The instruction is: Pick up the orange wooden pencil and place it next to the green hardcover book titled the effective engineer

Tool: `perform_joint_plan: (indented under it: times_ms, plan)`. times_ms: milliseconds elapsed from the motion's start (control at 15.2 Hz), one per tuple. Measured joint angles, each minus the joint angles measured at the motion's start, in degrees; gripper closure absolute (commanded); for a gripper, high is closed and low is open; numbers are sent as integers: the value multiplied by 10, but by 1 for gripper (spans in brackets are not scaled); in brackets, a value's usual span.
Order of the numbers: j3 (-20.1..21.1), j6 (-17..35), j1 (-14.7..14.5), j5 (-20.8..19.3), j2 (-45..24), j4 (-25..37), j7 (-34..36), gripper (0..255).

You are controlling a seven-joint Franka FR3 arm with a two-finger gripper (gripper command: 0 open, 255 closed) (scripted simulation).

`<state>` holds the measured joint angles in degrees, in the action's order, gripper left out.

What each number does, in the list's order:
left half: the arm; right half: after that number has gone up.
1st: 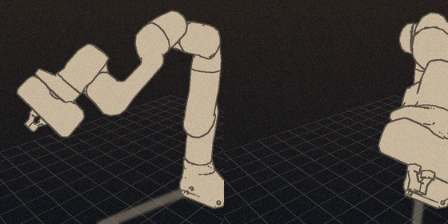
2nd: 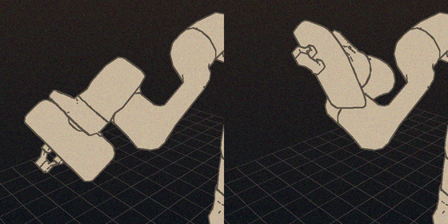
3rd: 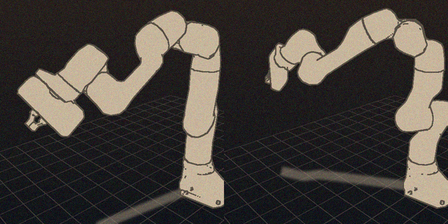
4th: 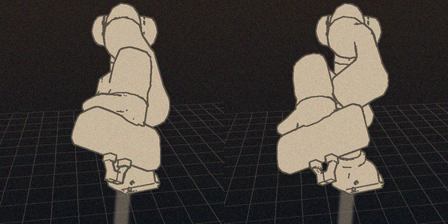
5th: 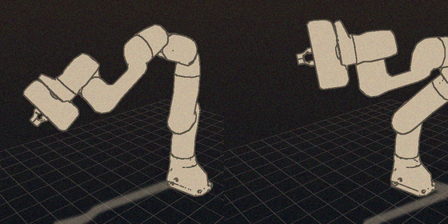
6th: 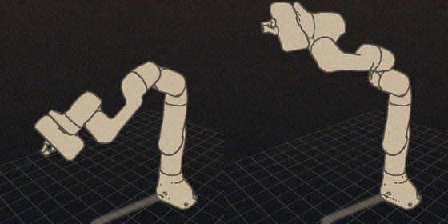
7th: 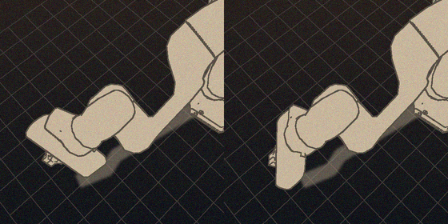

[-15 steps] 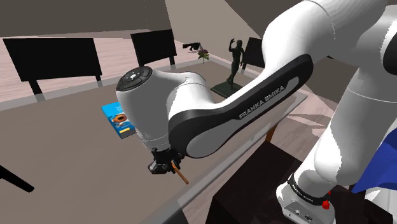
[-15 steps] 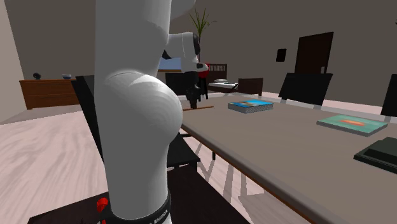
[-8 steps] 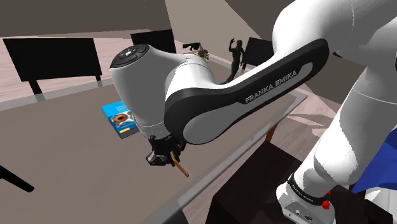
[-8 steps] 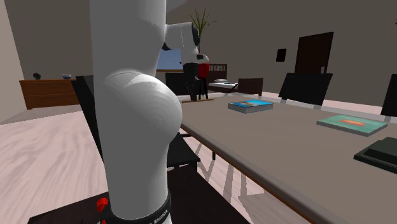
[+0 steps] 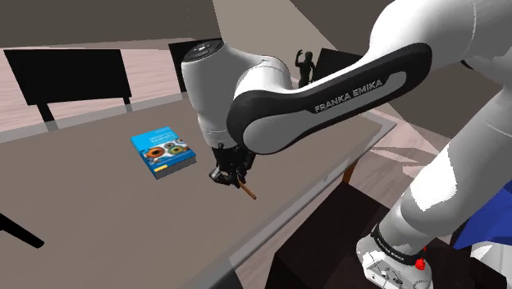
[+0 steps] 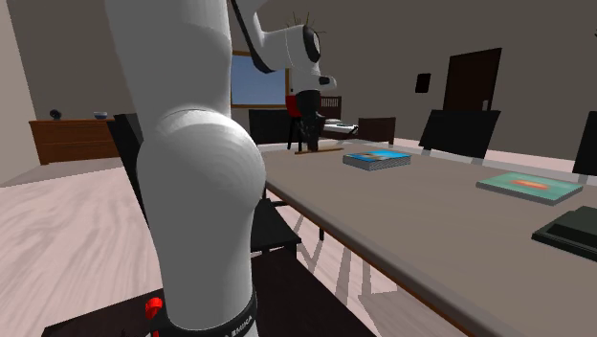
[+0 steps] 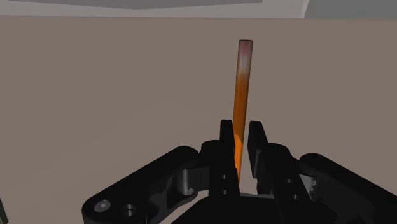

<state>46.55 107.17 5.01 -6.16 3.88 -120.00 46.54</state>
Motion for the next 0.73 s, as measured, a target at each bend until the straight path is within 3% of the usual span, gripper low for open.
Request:
perform_joint_plan:
  times_ms: [726]
  plan:
    - [-95, 43, 69, -6, 42, -52, -161, 255]
